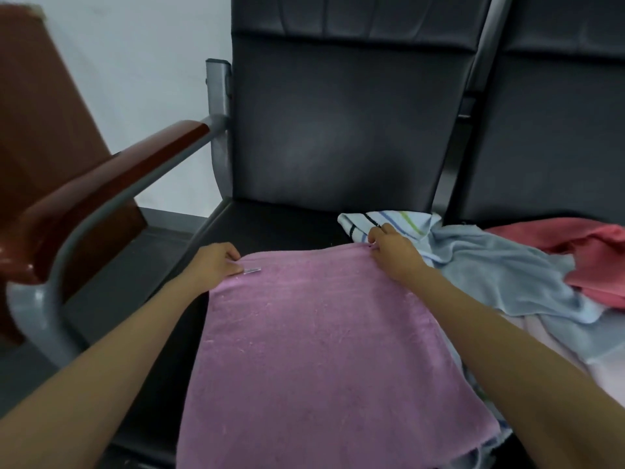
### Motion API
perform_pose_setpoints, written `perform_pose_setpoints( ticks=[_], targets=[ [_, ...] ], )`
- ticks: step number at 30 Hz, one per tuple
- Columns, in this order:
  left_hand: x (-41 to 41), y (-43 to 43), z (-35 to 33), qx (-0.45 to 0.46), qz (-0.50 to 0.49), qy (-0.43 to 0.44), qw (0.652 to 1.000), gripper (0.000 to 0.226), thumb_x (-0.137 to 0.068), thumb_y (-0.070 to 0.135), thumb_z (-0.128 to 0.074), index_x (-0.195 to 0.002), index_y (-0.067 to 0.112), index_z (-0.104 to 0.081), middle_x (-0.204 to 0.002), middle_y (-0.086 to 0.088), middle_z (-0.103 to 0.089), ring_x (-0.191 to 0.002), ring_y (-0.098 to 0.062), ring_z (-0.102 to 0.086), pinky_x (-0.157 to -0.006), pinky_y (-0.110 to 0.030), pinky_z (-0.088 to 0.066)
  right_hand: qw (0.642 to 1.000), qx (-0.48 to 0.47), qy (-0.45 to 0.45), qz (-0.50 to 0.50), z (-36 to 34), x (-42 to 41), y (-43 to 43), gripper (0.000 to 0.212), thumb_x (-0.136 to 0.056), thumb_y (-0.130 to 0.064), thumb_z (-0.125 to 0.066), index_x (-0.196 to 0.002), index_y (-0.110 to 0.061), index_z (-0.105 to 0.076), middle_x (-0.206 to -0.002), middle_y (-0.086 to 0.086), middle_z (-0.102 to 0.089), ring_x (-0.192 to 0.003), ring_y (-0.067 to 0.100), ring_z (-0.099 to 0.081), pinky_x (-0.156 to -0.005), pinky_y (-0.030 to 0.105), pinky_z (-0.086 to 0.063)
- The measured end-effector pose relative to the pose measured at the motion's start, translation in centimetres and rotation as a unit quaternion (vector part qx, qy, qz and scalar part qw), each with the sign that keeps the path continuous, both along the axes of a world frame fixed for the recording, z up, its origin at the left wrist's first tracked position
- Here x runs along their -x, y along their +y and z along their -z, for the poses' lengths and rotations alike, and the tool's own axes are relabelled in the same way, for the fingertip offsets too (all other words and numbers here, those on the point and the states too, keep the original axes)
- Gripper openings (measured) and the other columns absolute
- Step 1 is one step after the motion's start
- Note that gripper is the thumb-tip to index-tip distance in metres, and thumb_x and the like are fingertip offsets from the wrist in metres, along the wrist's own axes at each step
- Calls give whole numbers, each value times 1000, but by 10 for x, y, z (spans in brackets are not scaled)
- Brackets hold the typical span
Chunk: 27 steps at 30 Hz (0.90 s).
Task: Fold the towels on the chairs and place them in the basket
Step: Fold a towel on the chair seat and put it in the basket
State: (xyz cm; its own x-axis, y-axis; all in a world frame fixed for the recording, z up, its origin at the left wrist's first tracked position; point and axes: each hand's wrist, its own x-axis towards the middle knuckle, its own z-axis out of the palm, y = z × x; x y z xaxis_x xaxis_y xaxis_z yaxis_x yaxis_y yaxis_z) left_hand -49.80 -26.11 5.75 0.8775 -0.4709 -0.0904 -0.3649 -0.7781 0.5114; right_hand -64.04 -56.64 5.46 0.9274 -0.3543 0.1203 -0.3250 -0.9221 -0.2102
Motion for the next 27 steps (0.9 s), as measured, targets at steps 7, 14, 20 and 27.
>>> perform_pose_setpoints(
  ticks=[7, 14, 20, 27],
  targets=[
    [37, 33, -37, -49, 97, -44, 993, 24, -91, 17, -61, -113, 8, -65, -99, 2, -54, -90, -11, -51, -79, -20, -40, 999, 39, -12, 18, -37, 44, 13, 22, -96, -7, -44, -114, -2, -55, -119, 14, -47, -98, 34, -57, -78, 38, -42],
    [108, 62, -101, 55, 82, -151, 984, 22, -96, 23, -54, -102, 7, -69, -89, -5, -50, -78, -12, -48, -65, -22, -34, 996, 49, -62, 50, -113, 129, 44, 23, -97, -8, -43, -114, -3, -57, -118, 14, -46, -98, 36, -57, -83, 39, -45],
    [186, 90, -180, 159, 23, -214, 964, 19, -98, 22, -45, -88, 20, -61, -91, -4, -60, -86, -23, -58, -77, -34, -44, 983, 69, -150, 76, -209, 223, 89, 22, -102, -21, -36, -113, -10, -52, -115, 12, -43, -86, 40, -57, -73, 41, -42],
    [277, 108, -280, 451, -51, -191, 870, 20, -99, 21, -46, -100, 8, -60, -85, -7, -63, -67, -20, -60, -67, -28, -51, 909, 21, -412, 62, -310, 314, 145, 16, -98, -16, -42, -103, -10, -55, -98, 2, -56, -79, 27, -53, -67, 32, -37]
  ],
)
